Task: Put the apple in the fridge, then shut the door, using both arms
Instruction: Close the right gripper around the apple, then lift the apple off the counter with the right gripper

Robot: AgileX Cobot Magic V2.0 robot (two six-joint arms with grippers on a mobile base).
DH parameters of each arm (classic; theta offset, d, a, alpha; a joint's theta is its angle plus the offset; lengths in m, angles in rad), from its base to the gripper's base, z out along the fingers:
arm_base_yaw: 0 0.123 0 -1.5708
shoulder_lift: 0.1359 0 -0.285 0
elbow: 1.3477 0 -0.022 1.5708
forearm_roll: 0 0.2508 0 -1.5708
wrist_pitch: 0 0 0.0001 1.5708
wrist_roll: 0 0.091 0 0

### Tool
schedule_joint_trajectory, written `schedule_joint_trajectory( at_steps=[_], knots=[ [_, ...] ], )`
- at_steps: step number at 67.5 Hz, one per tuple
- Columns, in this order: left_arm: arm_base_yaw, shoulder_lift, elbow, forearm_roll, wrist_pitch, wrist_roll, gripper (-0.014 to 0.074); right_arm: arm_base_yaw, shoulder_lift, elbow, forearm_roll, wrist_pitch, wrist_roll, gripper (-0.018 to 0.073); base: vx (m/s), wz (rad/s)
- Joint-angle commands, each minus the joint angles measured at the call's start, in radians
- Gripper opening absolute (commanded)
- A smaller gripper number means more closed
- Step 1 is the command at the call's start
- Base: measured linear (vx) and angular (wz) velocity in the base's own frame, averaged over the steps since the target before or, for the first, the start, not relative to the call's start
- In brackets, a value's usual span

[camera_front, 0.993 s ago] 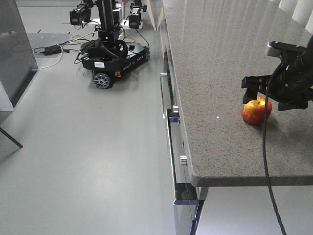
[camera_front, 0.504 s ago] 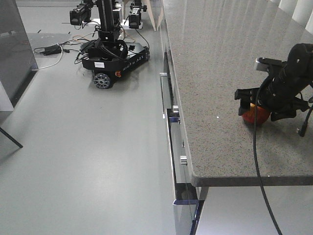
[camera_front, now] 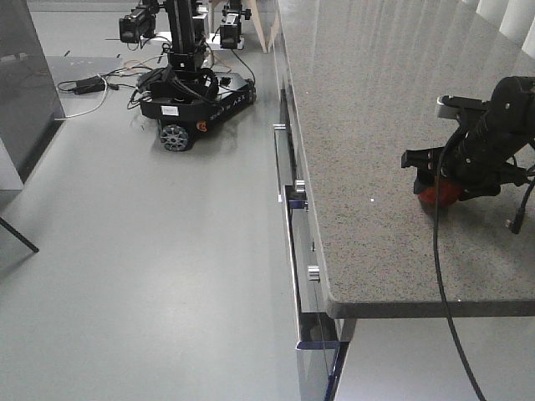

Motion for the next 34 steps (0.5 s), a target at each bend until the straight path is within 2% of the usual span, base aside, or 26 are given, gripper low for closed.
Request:
schedule_joint_trajectory(
  at_steps=[1,17,34],
  knots=[
    [-0.001,-0.015,0.028,-0.006,-0.074,-0.01,-0.0006,0.0,-0.087,-0.029,-0.006,-0.045,-0.003,0.036,0.0,0.0],
    [-0.001,-0.015,0.028,-0.006,-0.074,-0.01,-0.0006,0.049,-0.183,-0.028,-0.006,0.03,-0.094,0.036,0.0,0.0],
    [-0.001,-0.015,0.028,-0.006,-0.074,-0.01,-0.0006,0.181,-0.301,-0.026,-0.041,0.094,-0.109,0.036,0.0,0.0]
  ],
)
